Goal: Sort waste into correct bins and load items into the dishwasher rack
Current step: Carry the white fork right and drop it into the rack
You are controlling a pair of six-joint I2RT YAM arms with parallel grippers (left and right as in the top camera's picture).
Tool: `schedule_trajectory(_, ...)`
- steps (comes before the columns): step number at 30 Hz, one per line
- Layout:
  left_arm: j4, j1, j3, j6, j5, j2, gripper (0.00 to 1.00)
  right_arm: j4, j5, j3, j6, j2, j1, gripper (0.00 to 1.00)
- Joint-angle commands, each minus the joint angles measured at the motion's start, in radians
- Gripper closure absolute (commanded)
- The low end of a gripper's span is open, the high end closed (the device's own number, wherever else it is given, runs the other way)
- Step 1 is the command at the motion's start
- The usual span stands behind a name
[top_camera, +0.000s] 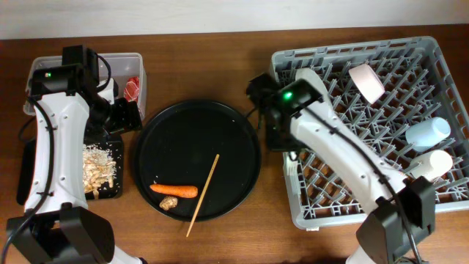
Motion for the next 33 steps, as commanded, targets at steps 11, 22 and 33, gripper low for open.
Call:
schedule_trajectory(11, -0.008, 0.002, 0.003, -0.002, 0.003, -0.013, 0.17, 0.147, -0.018, -0.154, -0.219, -0.002, -0.135, 0.80)
schedule_trajectory(22, -0.005, 0.002, 0.003, -0.002, 0.003, -0.013, 0.17, 0.141, -0.224, -0.008, -0.221, -0.008, -0.090, 0.59)
schedule_trajectory(33, -0.001, 0.002, 0.003, -0.002, 0.004, -0.013, 0.17, 0.345, -0.360, -0.004, 0.080, 0.138, 0.234, 0.48)
